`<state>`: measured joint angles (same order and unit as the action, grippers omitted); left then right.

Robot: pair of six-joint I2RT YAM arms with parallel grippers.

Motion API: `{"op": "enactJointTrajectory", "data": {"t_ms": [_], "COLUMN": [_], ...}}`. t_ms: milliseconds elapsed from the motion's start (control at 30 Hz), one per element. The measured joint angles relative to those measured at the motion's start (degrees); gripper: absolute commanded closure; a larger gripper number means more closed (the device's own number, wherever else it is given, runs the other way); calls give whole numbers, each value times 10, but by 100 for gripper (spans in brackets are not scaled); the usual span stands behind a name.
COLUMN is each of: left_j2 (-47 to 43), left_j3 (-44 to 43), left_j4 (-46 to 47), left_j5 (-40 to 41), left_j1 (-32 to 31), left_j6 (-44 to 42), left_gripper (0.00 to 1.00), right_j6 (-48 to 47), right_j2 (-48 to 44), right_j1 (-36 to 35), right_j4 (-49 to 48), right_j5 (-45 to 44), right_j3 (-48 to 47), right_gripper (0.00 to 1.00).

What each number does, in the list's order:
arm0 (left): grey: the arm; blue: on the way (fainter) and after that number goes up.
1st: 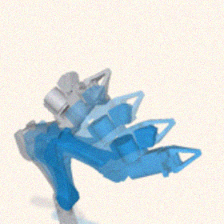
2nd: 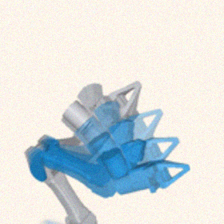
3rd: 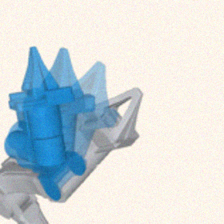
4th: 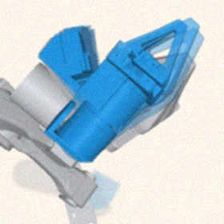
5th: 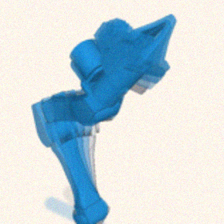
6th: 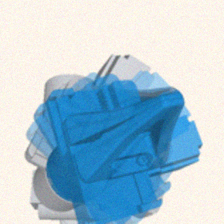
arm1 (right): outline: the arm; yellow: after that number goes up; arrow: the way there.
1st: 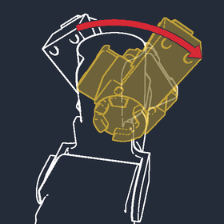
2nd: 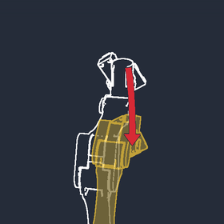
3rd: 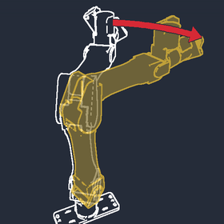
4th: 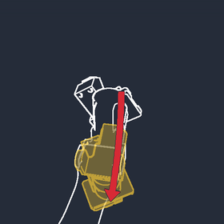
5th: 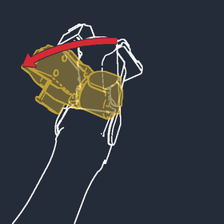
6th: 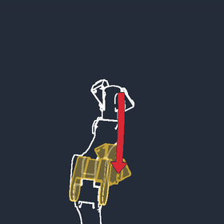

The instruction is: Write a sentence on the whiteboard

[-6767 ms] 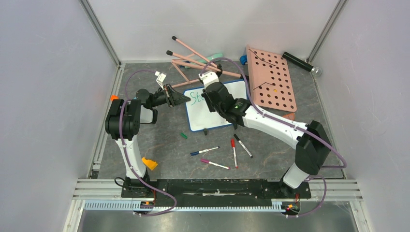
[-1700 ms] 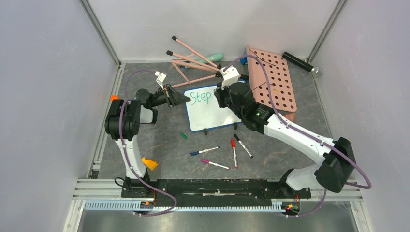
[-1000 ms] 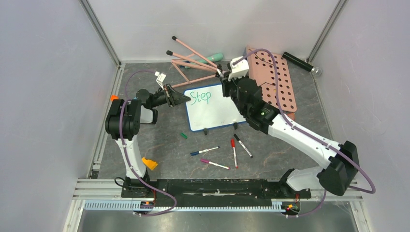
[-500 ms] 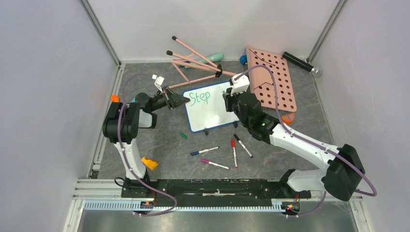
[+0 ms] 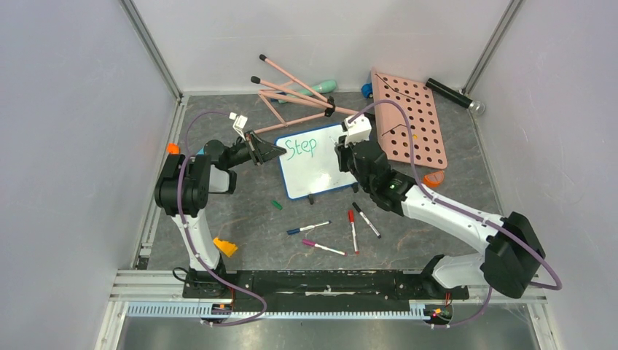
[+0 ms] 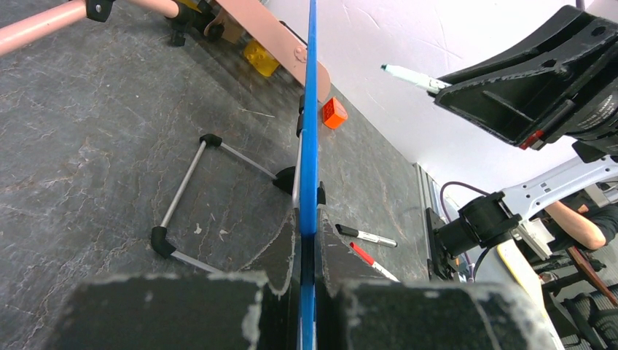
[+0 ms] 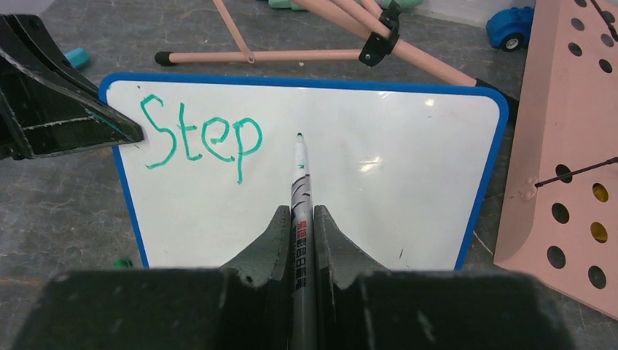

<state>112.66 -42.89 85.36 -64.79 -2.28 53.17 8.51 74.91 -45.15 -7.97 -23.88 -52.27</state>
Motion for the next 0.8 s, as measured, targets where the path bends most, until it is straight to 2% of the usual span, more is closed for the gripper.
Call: {"op": "enactJointTrajectory", "data": {"t_ms": [533,800], "left_j2": [0,0], "left_j3": [-3,-4], "left_j4": [0,0], "left_j5": [-5,-7], "left_j1": [-7,-7], "left_j6": [-1,-1], "left_gripper": [98,94], "right_j6": [27,31], "right_j2": [55,93], "right_j1": [16,26], "right_j4": [34,46], "right_j5": [11,21], "right_j3": [-61,-83], "right_gripper": [100,100]}}
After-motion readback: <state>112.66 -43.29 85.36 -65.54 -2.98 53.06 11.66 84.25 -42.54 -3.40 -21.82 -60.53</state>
